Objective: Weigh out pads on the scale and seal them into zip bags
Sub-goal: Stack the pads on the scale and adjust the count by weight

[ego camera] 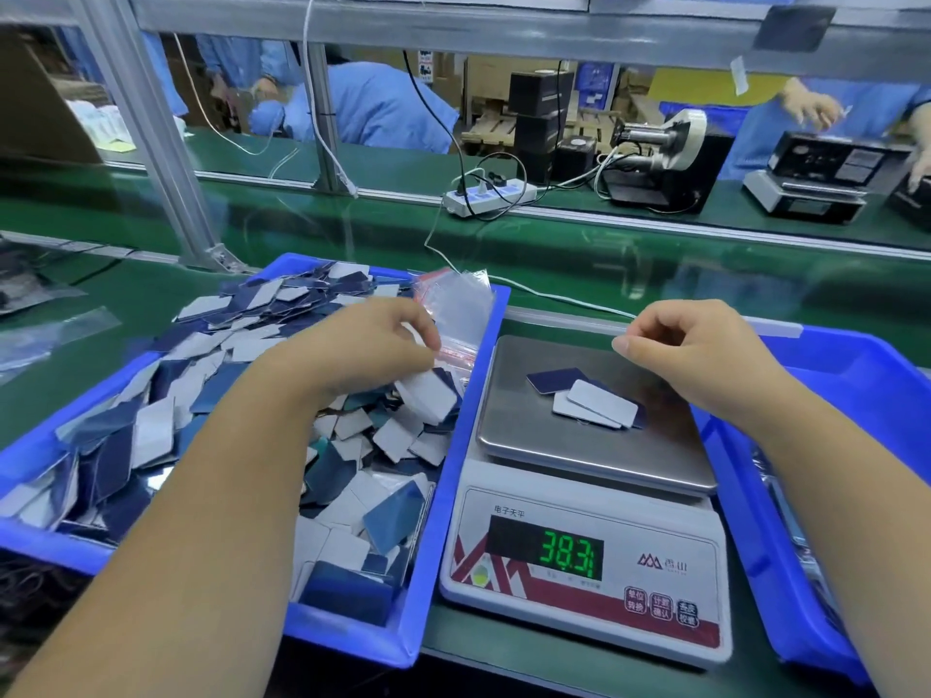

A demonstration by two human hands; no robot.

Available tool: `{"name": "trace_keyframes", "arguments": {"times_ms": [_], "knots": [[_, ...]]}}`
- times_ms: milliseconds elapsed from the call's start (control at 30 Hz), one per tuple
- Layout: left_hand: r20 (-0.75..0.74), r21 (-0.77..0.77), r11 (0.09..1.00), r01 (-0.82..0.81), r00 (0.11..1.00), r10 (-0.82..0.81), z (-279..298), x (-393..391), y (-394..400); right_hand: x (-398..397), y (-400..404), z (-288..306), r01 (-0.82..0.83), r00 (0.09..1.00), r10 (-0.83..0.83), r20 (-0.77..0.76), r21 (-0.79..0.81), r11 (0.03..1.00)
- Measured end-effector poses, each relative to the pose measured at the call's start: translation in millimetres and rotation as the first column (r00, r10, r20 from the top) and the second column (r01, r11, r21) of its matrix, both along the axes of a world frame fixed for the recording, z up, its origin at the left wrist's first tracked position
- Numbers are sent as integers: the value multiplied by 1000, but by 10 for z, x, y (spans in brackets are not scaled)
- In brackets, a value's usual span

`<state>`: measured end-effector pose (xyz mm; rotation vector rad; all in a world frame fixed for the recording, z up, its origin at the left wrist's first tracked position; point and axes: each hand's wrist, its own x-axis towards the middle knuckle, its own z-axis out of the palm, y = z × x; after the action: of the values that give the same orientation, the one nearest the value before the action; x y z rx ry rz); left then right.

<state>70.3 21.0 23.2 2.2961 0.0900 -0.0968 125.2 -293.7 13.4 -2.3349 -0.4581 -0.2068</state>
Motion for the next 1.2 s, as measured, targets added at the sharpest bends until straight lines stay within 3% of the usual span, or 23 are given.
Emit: {"name": "trace_keyframes", "arguments": {"times_ms": [100,200,267,433,533,600,700,800,900,1000,1133,1200], "knots": [[206,-175,983,-52,975,89,0,34,-44,-12,23,12,-32,999,32,2,41,999],[400,-311,937,158,916,-22,-31,-8,-311,-111,163,39,-198,965,240,-105,305,932],[505,-274,926,259,858,-90,-87,-3,-498,-159,256,41,-259,903,389,-185,487,834],[576,-192,934,303,805,-143,-185,45,-690,-178,262,44,-323,822,501,-270,503,801],[522,-191,923,335,831,-193,-148,-12,-690,-155,176,69,-317,847,474,-241,488,813],[420,-137,960,244,892,-166,-73,-24,-606,-132,137,88,-297,881,420,-215,439,848],[168,136,991,-5,986,-18,67,-39,-344,-120,96,100,-272,911,359,-203,360,892],[-156,526,849,51,987,37,117,-107,-162,-120,89,94,-278,913,354,-205,323,905],[-360,621,753,220,933,25,89,-152,-152,-132,118,92,-295,908,363,-208,296,908],[-325,559,803,206,945,-17,92,-132,-151,-147,119,101,-296,905,368,-212,304,905],[-128,445,892,81,991,-26,126,-84,-155,-151,106,124,-296,913,359,-193,291,910],[-6,297,955,6,1000,-4,150,-59,-222,-153,114,122,-308,906,381,-182,331,892]]}}
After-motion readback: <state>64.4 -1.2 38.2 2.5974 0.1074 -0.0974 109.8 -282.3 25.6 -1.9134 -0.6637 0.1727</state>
